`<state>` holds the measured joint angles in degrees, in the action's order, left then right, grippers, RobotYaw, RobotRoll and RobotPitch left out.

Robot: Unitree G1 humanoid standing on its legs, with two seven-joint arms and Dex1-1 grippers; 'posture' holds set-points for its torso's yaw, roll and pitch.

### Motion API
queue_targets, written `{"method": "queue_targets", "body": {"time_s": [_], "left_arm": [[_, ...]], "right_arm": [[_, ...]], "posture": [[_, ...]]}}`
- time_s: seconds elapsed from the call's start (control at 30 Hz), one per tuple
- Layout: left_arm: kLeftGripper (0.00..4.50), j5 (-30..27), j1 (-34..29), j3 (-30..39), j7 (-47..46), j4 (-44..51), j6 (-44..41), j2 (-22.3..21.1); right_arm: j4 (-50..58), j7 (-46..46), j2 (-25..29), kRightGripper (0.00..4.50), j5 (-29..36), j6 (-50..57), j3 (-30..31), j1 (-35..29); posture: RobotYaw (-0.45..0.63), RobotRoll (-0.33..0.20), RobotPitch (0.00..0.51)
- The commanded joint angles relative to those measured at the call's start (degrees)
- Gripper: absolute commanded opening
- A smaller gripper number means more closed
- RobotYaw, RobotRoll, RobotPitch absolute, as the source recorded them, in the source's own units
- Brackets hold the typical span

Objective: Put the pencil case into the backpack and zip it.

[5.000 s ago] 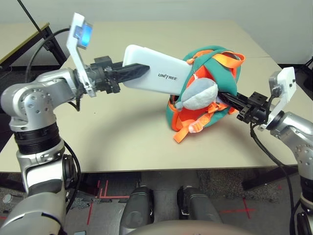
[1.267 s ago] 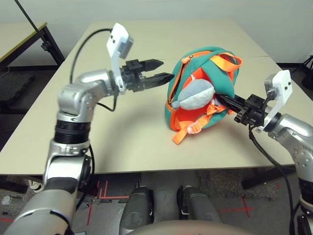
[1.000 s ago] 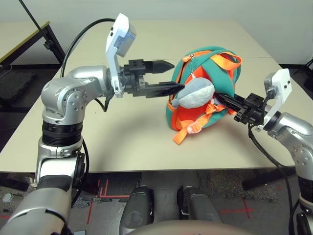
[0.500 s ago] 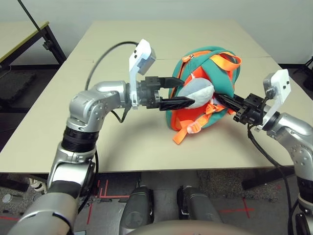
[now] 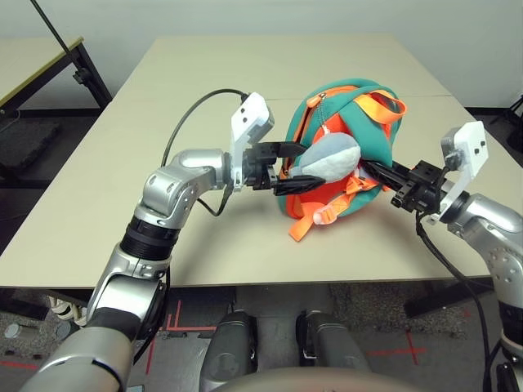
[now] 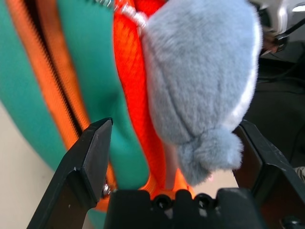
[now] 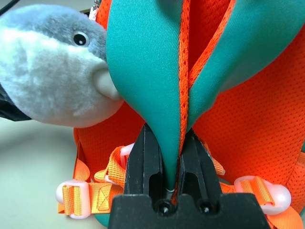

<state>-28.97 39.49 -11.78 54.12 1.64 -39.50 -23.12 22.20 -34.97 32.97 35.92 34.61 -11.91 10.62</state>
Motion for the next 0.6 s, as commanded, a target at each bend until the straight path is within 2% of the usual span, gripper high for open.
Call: {"method": "queue_targets", "body": {"time_s": [0.03,0.33,0.4,0.53,0.6], "left_arm": [[4.5,-0.2,-0.2,0.2,0.0,0.9,-0.9,0.4],[4.5,-1.1,-0.2,1.0,-0.3,2.2,-2.1,1.6],[4.14,-1.5,0.0,1.1,0.1,2.4,-2.7,1.6],[4.5,-1.4,0.1,1.2,0.2,2.7,-3.2,1.6],[4.5,-1.4,0.1,1.3,0.2,3.0,-3.4,1.6]], "right_arm": [[-1.0,-0.5,0.2,0.06,-0.4,-0.7,0.3,0.9],[-1.3,-1.1,-0.2,0.06,-1.0,-0.7,0.5,1.4],[-1.2,-1.0,-0.2,0.06,-1.1,-0.7,0.4,1.3],[-1.0,-0.8,-0.3,0.06,-1.1,-0.6,0.3,1.2],[-0.9,-0.7,-0.4,0.06,-1.1,-0.6,0.3,1.1]], "posture": [[0.04,0.0,0.068],[0.04,0.0,0.063],[0.04,0.0,0.062],[0.04,0.0,0.063],[0.04,0.0,0.063]]}}
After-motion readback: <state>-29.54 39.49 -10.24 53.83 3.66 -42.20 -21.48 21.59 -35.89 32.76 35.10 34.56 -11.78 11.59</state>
